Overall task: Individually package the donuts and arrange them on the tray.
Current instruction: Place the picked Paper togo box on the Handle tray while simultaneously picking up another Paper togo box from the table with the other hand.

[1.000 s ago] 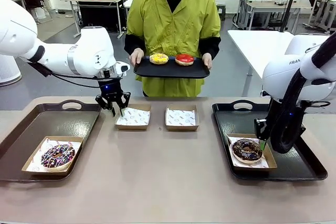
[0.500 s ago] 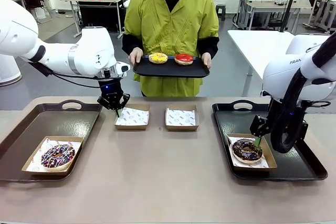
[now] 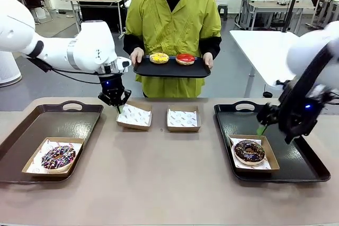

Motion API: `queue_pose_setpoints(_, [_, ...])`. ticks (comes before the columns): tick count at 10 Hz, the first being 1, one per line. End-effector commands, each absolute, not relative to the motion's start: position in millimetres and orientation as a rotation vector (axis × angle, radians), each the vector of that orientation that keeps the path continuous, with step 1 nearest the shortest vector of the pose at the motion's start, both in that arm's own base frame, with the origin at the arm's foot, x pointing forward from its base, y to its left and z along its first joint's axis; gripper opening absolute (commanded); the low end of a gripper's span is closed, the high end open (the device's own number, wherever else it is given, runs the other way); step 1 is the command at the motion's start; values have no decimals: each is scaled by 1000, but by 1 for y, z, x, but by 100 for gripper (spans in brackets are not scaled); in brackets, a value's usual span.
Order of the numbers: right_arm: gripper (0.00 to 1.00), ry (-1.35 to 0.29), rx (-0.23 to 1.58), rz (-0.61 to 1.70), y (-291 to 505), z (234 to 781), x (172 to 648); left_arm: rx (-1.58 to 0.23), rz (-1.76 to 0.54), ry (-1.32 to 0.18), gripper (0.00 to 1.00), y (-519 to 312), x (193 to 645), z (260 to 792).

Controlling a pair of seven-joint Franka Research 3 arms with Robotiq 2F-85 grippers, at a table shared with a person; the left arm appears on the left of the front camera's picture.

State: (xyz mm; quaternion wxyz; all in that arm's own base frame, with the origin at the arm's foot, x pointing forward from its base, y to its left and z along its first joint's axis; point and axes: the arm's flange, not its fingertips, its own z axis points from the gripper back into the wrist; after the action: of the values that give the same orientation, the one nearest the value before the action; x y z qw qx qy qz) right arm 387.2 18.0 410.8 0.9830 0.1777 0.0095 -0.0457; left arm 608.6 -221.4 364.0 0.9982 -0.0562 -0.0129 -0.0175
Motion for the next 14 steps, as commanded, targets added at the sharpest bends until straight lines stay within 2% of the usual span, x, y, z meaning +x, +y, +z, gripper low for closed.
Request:
queue_pose_setpoints(1, [100, 5, 676, -86, -47, 440, 358, -122, -89, -53, 0, -230, 597, 414])
queue_pose_setpoints(4, [100, -48, 1012, -143, -142, 447, 335, -103, -116, -103, 0, -248, 594, 470])
queue_pose_setpoints(8, [100, -123, 1250, -142, -225, 404, 316, -72, -92, -125, 0, -262, 604, 511])
queue_pose_setpoints(13, [100, -215, 1302, -111, -238, 381, 315, -58, -30, -114, 0, -259, 630, 516])
queue_pose_setpoints(14, [100, -180, 1297, -152, -240, 377, 310, -89, -72, -121, 0, -255, 616, 512])
